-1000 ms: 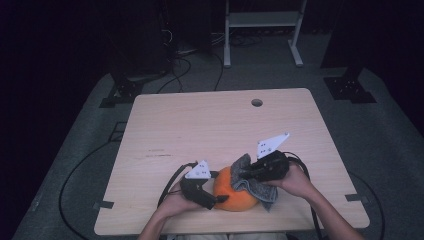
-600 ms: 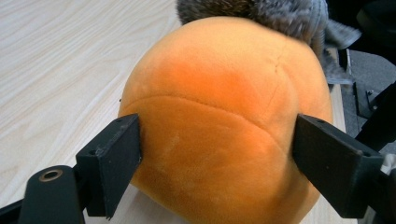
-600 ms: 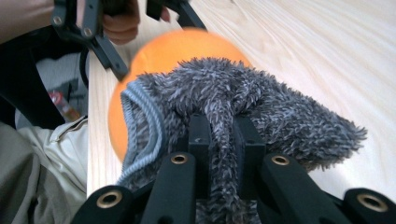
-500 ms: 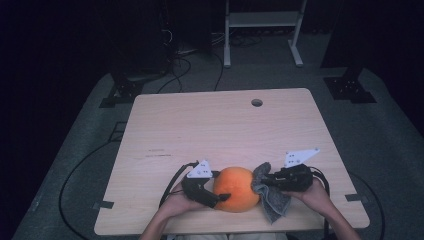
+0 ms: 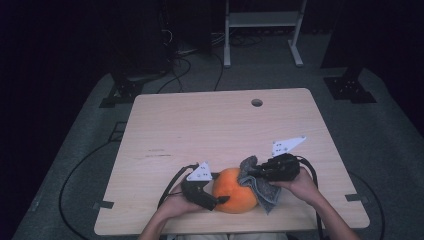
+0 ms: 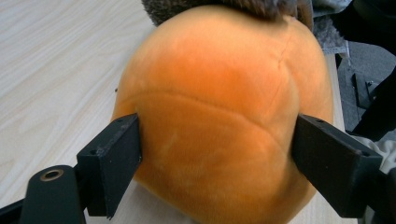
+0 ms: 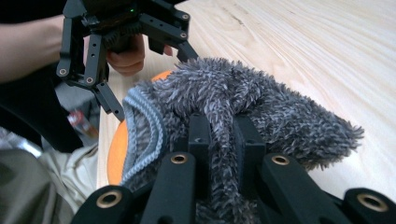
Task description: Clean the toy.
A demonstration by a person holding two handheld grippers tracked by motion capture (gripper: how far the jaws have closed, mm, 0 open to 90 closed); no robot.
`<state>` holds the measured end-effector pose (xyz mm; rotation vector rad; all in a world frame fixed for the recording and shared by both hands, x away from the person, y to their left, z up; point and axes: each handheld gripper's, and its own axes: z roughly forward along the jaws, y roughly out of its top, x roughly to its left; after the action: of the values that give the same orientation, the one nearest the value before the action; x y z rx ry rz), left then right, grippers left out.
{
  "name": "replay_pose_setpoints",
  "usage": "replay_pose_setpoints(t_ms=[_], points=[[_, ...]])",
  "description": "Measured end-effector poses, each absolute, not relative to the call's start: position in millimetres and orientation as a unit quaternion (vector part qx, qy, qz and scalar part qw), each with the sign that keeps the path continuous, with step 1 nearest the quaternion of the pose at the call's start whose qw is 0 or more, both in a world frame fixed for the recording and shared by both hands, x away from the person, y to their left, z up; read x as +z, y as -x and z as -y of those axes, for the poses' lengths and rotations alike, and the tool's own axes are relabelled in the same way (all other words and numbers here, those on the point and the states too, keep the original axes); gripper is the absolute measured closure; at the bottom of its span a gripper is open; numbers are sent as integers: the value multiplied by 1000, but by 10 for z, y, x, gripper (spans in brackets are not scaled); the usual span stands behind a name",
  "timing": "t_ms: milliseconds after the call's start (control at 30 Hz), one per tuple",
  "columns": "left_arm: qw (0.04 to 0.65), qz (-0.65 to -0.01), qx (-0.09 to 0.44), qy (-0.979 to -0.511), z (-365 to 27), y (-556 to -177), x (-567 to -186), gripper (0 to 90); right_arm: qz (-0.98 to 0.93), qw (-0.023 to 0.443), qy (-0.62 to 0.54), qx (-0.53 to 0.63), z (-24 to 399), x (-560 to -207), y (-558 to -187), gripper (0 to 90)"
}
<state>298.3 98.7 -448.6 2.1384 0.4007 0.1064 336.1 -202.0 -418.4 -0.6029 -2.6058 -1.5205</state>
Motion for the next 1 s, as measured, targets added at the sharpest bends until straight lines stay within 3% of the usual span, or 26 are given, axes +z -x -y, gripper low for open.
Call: replay_pose_setpoints(t_ms=[267, 433, 600, 833, 900, 967, 1000], points=[[465, -167, 45, -868, -965, -2989, -4480, 166, 847, 44, 244, -471, 2480, -4481, -3115, 794], [462, -151, 61, -872, -929, -2946, -4456, 180, 844, 26, 241, -478, 2593, -4284, -3083, 793], [462, -151, 60, -872, -927, -2949, -4451, 180, 850, 12, 207, -484, 2299, -3998, -3293, 791], [462, -150, 51, -872, -964, -2978, -4458, 178, 878, 33, 180, -443, 1830, -4007, -3454, 784], [468, -169, 36, -866, -945, -3014, -4438, 138, 876, 29, 186, -445, 1867, -4056, -3427, 785], [454, -186, 34, -871, -890, -3062, -4436, 12, 873, 25, 191, -449, 1919, -4114, -3374, 787], [450, -189, 24, -873, -868, -3093, -4443, 0, 871, 24, 191, -451, 1933, -4135, -3354, 788]])
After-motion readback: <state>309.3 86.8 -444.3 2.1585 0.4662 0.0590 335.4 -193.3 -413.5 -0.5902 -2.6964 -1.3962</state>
